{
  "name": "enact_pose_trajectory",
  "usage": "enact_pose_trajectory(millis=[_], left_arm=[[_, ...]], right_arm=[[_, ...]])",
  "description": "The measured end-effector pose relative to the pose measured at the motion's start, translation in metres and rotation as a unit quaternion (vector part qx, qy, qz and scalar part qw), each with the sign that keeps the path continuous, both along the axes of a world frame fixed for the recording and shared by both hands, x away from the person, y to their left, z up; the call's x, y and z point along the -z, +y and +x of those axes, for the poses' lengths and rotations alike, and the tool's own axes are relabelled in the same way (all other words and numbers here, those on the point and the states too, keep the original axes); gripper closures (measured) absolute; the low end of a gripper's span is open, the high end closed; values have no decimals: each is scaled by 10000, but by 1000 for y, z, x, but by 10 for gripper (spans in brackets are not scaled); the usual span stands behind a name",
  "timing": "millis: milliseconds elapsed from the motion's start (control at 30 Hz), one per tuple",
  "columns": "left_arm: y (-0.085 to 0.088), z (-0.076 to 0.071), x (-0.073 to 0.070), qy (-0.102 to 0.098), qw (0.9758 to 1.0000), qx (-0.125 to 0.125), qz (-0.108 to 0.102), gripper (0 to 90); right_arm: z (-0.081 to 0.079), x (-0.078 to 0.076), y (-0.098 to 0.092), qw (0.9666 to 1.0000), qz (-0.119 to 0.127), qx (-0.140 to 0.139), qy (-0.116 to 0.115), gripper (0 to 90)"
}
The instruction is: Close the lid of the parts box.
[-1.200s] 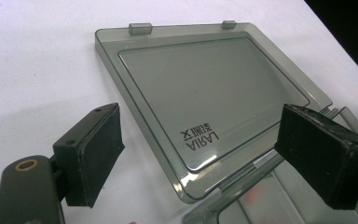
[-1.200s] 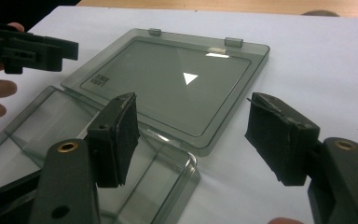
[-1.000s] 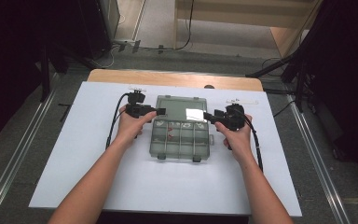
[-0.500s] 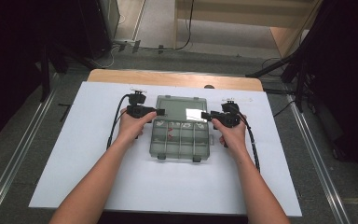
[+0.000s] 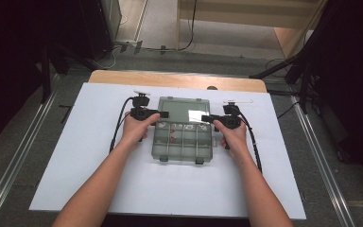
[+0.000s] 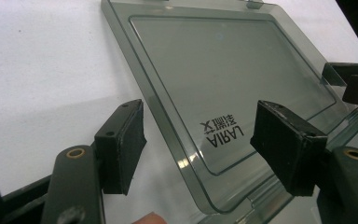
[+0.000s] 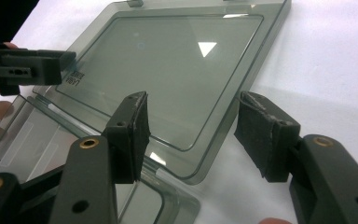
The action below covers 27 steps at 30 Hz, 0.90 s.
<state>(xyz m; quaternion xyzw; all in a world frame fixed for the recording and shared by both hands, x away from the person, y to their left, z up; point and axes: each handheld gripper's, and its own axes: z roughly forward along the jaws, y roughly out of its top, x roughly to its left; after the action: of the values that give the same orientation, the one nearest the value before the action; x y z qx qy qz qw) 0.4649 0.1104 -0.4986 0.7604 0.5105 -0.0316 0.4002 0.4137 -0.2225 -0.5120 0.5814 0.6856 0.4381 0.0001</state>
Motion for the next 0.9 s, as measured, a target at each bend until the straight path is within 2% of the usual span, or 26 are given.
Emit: enact_pose_trajectory(millis=[133,200,267,367,433,567,667,700,900], left_arm=[[0,1,1,23,10000,-28,-41,349],[1,2,1,24,10000,-38,-42,417],[2,2,3,48,9999,30,-113,448],[1,1,2,-9,10000,41,-66,467],[3,0,-1,-80,9999,53,-84,508],[6,-2,-7,-239,9996,90,-89,566],[7,-6,-13,-463,9989,110,-6,613],[7,-6,-13,-463,9989,110,-6,625],[13,-10,-16,-633,9978,111,-162,681]], right_arm=[[3,1,-1,10000,-5,-22,52,441],[6,4,0,9999,-18,-71,136,445],[7,7,0,9997,77,-150,148,451],[7,6,2,9998,50,-130,166,469],[4,3,2,9999,-70,-110,-15,514],[1,-2,0,9997,-160,-60,-152,582],[-5,-8,-2,9991,-248,9,-332,662],[-5,-8,-2,9991,-248,9,-332,662],[-13,-13,-4,9982,-275,123,-521,755]])
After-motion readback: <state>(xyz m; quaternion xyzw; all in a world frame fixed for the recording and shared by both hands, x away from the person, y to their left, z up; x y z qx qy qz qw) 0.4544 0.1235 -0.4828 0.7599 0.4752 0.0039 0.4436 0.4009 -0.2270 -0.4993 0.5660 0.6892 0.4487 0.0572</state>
